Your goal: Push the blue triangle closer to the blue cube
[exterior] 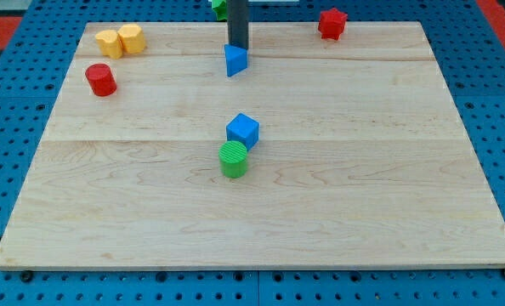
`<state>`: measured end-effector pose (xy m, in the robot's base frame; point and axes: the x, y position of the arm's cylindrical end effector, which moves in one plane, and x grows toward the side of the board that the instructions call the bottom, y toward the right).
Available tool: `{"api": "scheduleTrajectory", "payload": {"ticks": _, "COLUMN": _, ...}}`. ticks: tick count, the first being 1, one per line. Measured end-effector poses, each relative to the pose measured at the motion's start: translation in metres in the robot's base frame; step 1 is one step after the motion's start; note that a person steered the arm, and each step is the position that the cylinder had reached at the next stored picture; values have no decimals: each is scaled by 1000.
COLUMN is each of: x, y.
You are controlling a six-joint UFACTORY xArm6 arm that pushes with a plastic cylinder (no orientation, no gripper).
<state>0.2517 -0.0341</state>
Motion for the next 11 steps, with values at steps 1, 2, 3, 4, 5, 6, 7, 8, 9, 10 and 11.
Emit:
{"api": "scheduleTrajectory", "payload": {"ticks": 1, "x": -10, "y": -19}}
{"api": "scheduleTrajectory", "payload": {"ticks": 2, "x": -18, "y": -37}}
{"api": "scheduleTrajectory", "payload": {"ticks": 3, "x": -23, "y": -48}}
{"api": "scheduleTrajectory", "payload": {"ticks": 4, "x": -13, "y": -26}}
{"api": "scheduleTrajectory", "payload": {"ticks": 5, "x": 8, "y": -11}}
{"api": "scheduleTrajectory", "payload": {"ticks": 6, "x": 30, "y": -7}}
{"api": "scheduleTrajectory", "payload": {"ticks": 7, "x": 46, "y": -1}}
{"api": "scheduleTrajectory", "payload": {"ticks": 8, "x": 63, "y": 12}}
{"api": "scheduleTrajectory", "payload": {"ticks": 9, "x": 67, "y": 38}}
{"api": "scheduleTrajectory", "payload": {"ticks": 10, "x": 81, "y": 54}}
{"api": "scheduleTrajectory", "payload": {"ticks": 11, "x": 105, "y": 57}}
